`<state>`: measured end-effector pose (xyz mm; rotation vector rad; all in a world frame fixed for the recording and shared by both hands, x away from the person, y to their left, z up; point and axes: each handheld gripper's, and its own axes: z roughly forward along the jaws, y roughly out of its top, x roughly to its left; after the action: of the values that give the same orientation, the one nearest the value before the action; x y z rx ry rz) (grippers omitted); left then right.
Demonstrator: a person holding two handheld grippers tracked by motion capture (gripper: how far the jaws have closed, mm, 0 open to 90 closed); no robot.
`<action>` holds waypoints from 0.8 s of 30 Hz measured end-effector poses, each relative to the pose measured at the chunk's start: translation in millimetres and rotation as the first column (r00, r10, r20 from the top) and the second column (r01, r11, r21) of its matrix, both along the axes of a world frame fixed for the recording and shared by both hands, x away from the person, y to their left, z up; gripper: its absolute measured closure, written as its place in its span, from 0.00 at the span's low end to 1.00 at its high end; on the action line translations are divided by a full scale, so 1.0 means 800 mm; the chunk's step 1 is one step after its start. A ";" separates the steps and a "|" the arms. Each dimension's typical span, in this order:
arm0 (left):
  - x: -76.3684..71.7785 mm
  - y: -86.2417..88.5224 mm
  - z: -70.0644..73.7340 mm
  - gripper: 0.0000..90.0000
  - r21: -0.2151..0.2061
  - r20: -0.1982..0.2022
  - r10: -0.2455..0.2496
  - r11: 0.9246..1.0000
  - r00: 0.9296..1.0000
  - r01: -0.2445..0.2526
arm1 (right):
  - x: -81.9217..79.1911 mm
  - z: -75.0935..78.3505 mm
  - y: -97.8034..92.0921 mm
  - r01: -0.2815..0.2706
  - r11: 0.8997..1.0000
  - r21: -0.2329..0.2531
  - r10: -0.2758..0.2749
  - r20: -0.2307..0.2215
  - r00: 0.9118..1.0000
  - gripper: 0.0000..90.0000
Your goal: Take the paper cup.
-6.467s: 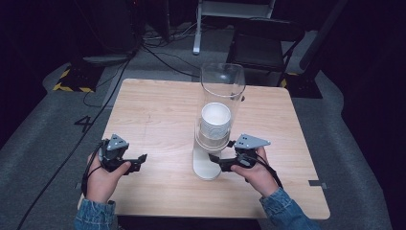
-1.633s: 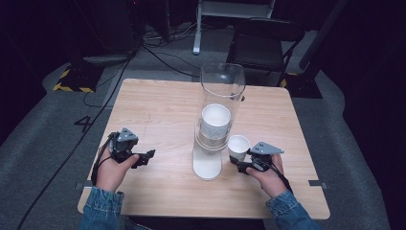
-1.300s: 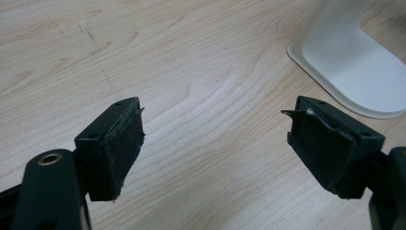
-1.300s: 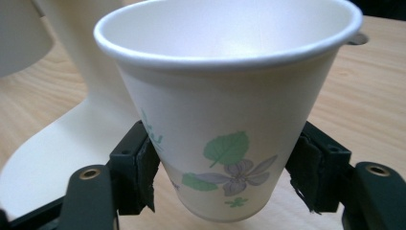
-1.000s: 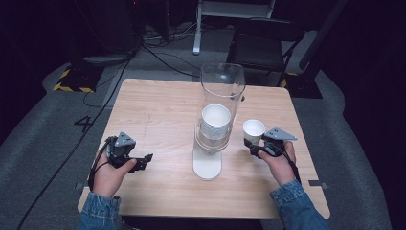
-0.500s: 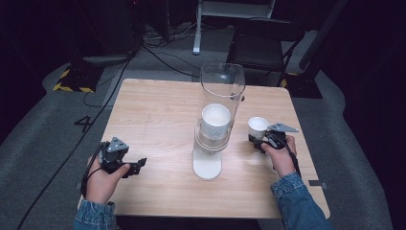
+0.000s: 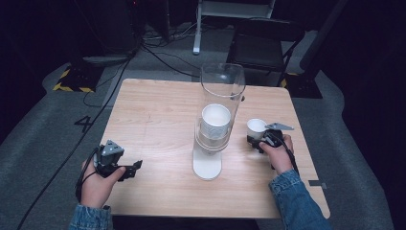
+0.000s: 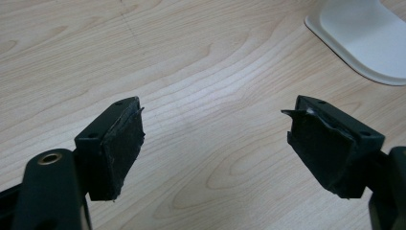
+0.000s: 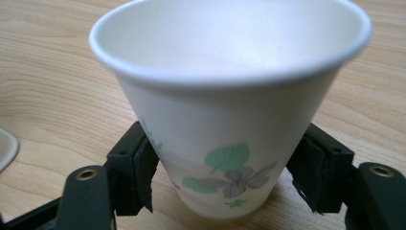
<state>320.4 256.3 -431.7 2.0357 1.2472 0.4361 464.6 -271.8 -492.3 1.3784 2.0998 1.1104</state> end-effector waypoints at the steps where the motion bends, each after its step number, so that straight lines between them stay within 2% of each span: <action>1: 0.000 0.000 0.000 0.22 0.002 0.000 -0.004 1.000 1.000 0.004 | 0.000 0.000 0.000 0.000 1.000 -0.002 0.000 -0.001 1.000 0.36; 10: 0.002 -0.002 0.000 0.22 -0.002 0.002 -0.007 1.000 1.000 0.007 | -0.002 -0.004 0.000 -0.007 0.999 -0.040 0.006 -0.015 1.000 0.32; 18: 0.004 -0.002 0.000 0.22 0.000 0.001 -0.008 1.000 1.000 0.008 | -0.006 -0.002 0.001 0.012 0.999 -0.040 -0.012 0.014 1.000 0.19; 24: 0.005 -0.003 0.002 0.22 -0.004 0.003 -0.011 1.000 1.000 0.011 | -0.014 0.006 0.000 0.005 0.999 -0.046 -0.003 0.033 0.999 0.19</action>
<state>324.2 254.3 -430.3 2.0366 1.2331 0.4308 453.8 -272.1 -487.2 1.3338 2.0853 1.0696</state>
